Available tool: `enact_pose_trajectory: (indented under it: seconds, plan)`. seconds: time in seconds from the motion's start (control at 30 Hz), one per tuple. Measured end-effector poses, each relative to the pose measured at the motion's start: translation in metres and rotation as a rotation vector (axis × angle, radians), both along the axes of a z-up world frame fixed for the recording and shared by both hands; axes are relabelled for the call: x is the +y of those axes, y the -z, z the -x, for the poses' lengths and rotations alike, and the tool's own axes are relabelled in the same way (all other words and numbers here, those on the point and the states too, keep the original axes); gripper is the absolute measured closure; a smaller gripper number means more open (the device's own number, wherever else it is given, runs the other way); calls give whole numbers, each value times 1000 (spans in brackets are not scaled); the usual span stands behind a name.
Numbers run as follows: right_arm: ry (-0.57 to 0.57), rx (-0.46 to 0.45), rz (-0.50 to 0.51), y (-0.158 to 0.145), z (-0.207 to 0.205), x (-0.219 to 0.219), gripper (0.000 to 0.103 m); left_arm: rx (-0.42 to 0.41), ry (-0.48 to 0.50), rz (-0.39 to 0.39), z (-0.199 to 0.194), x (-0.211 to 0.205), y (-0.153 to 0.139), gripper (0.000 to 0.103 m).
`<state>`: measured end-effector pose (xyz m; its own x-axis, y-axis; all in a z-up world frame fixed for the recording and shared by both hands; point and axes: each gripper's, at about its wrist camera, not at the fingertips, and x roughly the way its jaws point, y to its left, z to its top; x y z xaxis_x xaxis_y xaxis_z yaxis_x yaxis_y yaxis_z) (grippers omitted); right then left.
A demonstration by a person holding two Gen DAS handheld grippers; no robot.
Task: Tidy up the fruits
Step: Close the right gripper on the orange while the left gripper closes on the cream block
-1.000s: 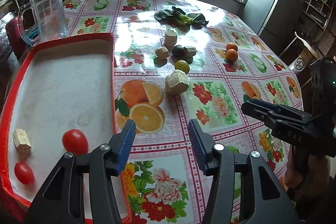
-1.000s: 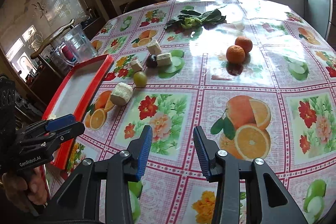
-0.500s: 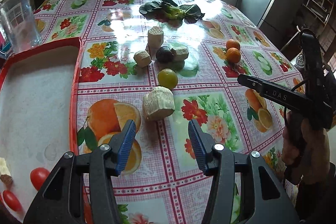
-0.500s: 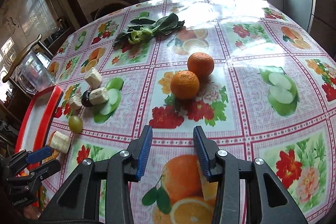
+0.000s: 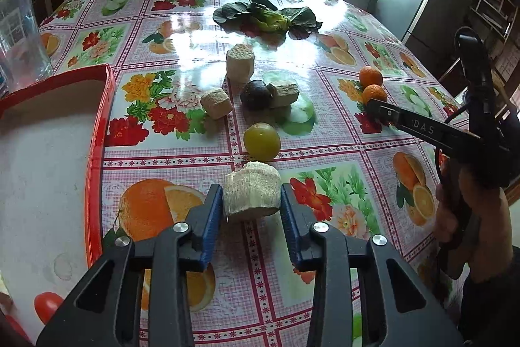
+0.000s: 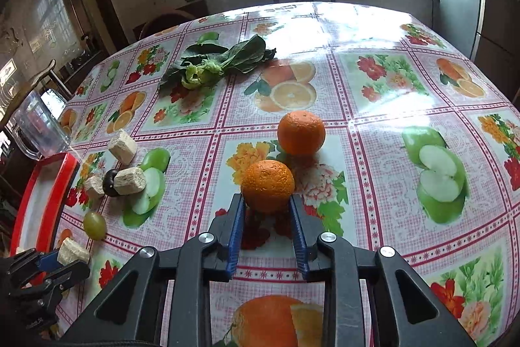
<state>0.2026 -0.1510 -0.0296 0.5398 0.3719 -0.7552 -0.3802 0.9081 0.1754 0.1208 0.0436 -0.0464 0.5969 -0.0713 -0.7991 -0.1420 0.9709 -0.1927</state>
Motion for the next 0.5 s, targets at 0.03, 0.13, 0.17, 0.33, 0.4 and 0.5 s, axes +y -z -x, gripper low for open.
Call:
enact_pose_trajectory:
  seconds: [0.03, 0.13, 0.17, 0.33, 0.4, 0.5]
  plan:
    - [-7, 6, -8, -1, 5, -1, 76, -1, -3, 4, 2, 1, -1, 70]
    - [-31, 25, -32, -4, 22, -4, 76, -13, -6, 9, 10, -1, -4, 70]
    - [-38, 25, -38, -7, 29, -5, 76, -17, -7, 13, 13, -1, -6, 70]
    - [-86, 50, -99, -20, 58, -7, 76, -30, -19, 29, 31, 3, -11, 70]
    - [-103, 46, -104, -25, 70, -6, 76, -37, -31, 33, 39, 6, -14, 70]
    - [-128, 41, -107, -30, 86, -1, 76, -47, -41, 38, 50, 9, -18, 70]
